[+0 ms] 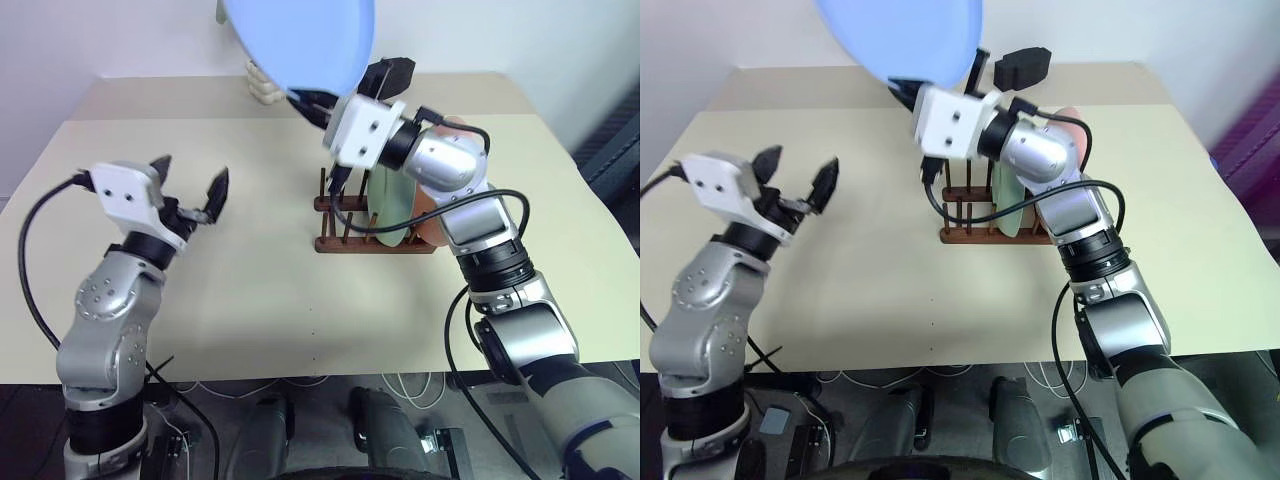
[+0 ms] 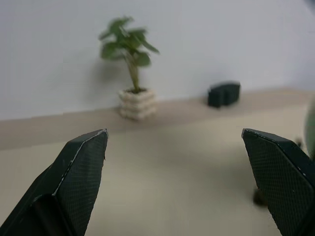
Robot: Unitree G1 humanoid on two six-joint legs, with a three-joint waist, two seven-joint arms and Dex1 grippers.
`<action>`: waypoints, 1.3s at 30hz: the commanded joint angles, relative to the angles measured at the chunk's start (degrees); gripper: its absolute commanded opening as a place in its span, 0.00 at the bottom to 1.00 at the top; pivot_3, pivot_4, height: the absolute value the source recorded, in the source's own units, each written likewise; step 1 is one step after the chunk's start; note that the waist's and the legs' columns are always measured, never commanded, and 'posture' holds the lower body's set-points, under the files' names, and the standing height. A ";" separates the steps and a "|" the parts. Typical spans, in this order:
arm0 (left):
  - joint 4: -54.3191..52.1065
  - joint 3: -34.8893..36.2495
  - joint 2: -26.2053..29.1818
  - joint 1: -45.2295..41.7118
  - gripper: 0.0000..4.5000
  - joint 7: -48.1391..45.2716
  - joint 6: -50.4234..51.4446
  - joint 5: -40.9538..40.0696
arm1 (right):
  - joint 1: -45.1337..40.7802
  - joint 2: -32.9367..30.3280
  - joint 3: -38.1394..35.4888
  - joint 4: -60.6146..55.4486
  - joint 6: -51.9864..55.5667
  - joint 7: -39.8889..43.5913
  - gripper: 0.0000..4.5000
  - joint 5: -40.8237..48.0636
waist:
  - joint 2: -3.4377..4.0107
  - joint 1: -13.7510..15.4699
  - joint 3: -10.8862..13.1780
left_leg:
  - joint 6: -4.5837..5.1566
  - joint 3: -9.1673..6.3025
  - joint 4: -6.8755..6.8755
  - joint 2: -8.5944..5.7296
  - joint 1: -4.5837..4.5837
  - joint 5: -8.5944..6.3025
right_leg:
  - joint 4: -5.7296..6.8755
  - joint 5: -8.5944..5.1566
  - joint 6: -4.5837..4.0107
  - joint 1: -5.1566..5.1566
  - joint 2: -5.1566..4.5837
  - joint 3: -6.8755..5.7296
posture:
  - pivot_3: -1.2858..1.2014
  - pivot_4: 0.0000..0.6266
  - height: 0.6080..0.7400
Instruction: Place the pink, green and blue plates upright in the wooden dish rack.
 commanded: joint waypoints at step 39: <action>2.92 -6.23 -3.03 2.44 1.00 -5.69 -10.47 3.97 | 18.69 6.38 -21.86 -25.73 60.82 -23.00 0.00 67.40 | 0.02 -0.08 0.00 | 0.04 0.05 -0.01 0.12 0.00 -0.02 | 0.00 -0.02 -0.03 -0.01 0.01 0.02 | 0.52 0.24 0.96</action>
